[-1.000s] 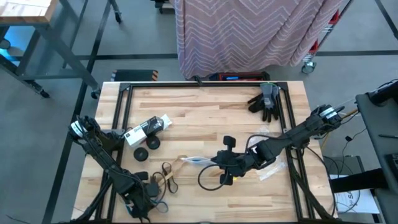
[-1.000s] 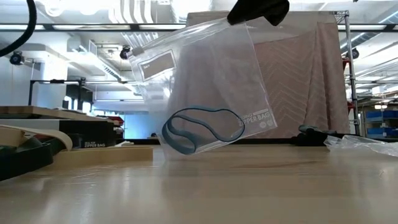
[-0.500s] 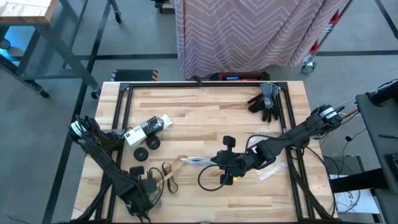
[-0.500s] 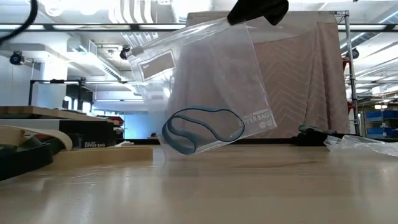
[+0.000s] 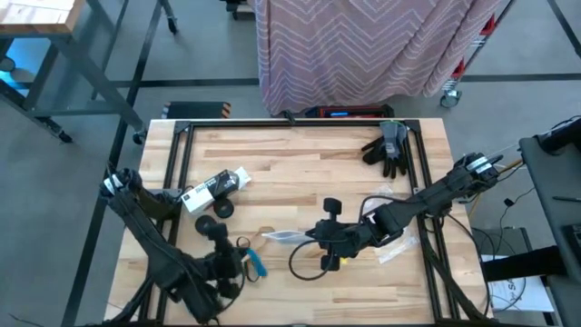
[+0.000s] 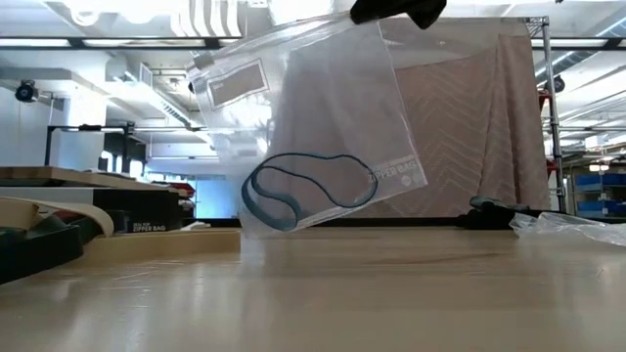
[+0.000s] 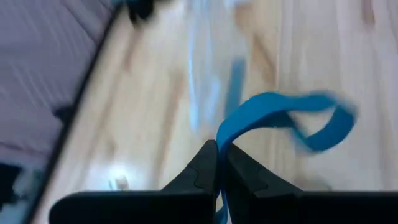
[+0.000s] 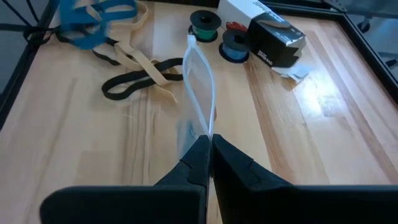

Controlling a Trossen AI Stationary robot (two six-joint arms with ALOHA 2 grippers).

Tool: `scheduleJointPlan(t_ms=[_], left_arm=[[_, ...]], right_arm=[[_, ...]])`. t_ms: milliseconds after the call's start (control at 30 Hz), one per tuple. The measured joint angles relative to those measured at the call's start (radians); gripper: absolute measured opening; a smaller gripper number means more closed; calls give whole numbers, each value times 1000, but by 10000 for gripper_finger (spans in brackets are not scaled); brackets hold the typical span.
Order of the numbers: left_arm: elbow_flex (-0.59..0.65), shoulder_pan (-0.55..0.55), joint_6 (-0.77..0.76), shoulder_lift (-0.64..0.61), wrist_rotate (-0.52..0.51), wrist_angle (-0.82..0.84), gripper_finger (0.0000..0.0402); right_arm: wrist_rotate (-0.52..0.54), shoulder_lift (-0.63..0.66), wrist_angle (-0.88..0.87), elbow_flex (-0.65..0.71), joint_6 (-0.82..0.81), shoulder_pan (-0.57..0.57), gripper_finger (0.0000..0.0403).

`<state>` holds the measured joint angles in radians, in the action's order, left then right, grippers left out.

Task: Sort rubber bands
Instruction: Put the blue rubberband into the transparent zip bag

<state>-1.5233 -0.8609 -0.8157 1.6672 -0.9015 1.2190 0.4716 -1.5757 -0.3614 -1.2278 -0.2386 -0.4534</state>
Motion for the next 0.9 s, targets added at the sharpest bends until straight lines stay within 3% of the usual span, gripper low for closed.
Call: scheduleJointPlan(t_ms=[67, 467, 900], left_arm=[[-16, 24, 39, 0, -48, -24, 0], [-34, 203, 156, -1, -108, -33, 0], [-34, 240, 284, -12, -243, -52, 0]], right_arm=[[0, 0, 10, 0, 10, 0, 0], [0, 0, 50, -1, -26, 0, 0], [0, 0, 57, -1, -172, 30, 0]])
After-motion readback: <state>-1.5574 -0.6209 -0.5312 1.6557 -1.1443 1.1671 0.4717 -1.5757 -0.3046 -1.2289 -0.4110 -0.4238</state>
